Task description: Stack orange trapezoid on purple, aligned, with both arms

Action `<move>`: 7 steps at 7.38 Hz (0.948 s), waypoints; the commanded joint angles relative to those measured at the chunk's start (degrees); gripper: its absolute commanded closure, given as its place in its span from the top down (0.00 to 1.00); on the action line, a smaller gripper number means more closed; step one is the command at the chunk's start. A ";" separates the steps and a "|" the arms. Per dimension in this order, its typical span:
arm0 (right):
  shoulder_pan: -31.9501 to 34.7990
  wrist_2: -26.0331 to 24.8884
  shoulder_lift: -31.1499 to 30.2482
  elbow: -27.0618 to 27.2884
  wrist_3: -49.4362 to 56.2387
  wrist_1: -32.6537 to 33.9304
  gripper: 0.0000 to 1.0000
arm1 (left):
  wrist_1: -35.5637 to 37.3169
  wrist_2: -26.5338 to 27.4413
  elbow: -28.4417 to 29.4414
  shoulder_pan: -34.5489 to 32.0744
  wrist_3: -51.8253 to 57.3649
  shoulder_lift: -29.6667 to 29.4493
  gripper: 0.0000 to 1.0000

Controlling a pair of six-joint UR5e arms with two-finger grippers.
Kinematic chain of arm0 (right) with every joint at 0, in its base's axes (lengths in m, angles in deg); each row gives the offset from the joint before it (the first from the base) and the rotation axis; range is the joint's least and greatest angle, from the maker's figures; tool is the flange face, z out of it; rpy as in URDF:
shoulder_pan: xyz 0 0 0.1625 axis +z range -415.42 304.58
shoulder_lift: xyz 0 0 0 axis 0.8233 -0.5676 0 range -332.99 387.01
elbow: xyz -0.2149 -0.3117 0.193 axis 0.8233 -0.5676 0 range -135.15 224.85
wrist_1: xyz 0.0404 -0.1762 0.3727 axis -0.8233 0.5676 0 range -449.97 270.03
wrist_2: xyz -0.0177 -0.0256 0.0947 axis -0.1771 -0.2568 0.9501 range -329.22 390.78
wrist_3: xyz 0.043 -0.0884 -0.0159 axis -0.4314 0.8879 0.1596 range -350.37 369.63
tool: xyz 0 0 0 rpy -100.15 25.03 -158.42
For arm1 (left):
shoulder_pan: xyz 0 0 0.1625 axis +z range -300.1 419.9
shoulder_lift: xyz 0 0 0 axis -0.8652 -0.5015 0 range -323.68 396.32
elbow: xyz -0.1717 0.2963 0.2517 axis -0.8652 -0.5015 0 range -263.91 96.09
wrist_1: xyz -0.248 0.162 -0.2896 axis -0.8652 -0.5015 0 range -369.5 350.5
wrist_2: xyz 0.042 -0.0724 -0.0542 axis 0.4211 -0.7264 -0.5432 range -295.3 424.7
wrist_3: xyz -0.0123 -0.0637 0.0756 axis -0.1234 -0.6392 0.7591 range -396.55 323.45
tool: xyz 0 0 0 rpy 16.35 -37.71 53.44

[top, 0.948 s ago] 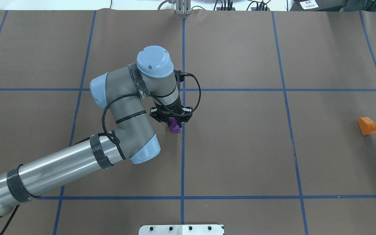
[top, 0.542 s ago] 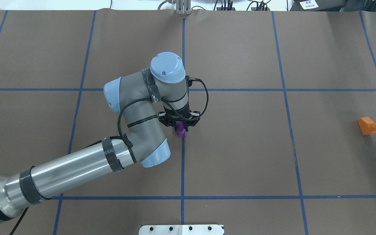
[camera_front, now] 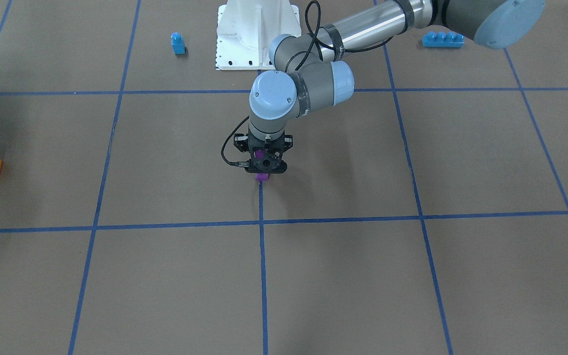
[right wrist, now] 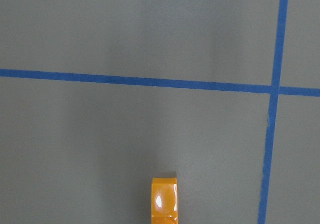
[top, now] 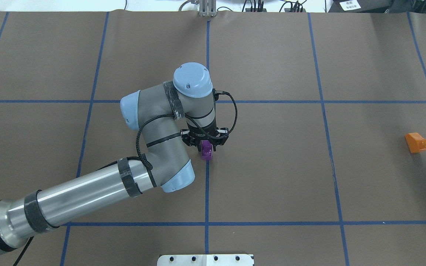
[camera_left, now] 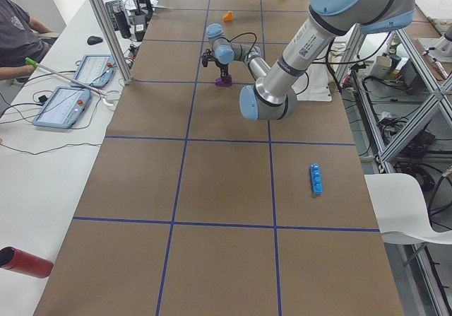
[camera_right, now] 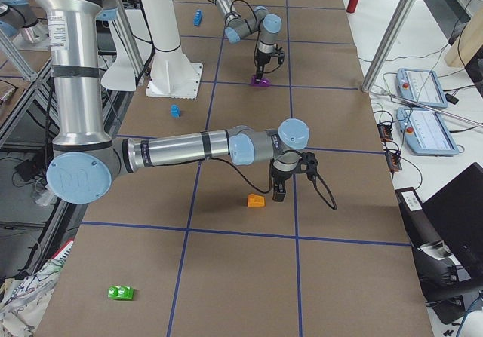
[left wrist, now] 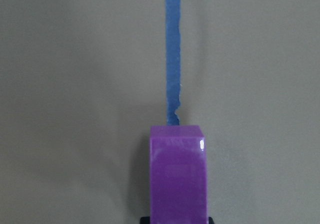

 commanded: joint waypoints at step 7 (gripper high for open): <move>-7.09 -2.35 -4.56 -4.22 -6.71 -11.98 1.00 | 0.36 1.67 -5.06 -6.01 -0.81 -0.44 1.00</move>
